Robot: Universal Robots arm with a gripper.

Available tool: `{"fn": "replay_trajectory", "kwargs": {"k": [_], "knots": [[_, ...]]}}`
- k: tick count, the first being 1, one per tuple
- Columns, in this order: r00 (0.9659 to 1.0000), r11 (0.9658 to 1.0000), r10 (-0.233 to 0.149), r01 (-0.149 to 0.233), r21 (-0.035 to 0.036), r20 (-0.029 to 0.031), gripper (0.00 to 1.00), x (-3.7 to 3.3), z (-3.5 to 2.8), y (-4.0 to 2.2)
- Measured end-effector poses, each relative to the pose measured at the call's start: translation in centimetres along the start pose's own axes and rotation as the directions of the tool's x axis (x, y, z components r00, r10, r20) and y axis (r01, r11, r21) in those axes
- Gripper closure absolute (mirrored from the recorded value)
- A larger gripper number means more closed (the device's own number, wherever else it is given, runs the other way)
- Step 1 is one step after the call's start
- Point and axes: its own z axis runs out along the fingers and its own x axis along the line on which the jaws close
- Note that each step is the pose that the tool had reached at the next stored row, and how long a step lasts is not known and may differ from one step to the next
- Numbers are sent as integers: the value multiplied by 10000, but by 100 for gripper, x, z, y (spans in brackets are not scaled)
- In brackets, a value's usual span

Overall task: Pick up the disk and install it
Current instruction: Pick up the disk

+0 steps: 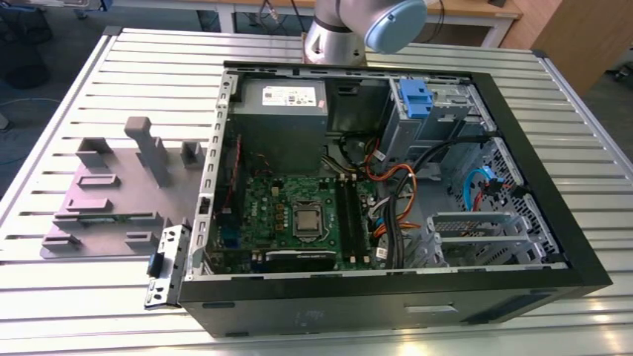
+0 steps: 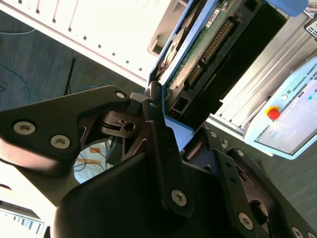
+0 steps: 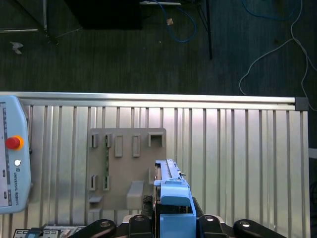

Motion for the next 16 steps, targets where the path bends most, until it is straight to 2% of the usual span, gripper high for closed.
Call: {"fn": "replay_trajectory", "kwargs": {"k": [16], "knots": [[10000,10000,0,0,-5,0,63,0,-5,-114]]}}
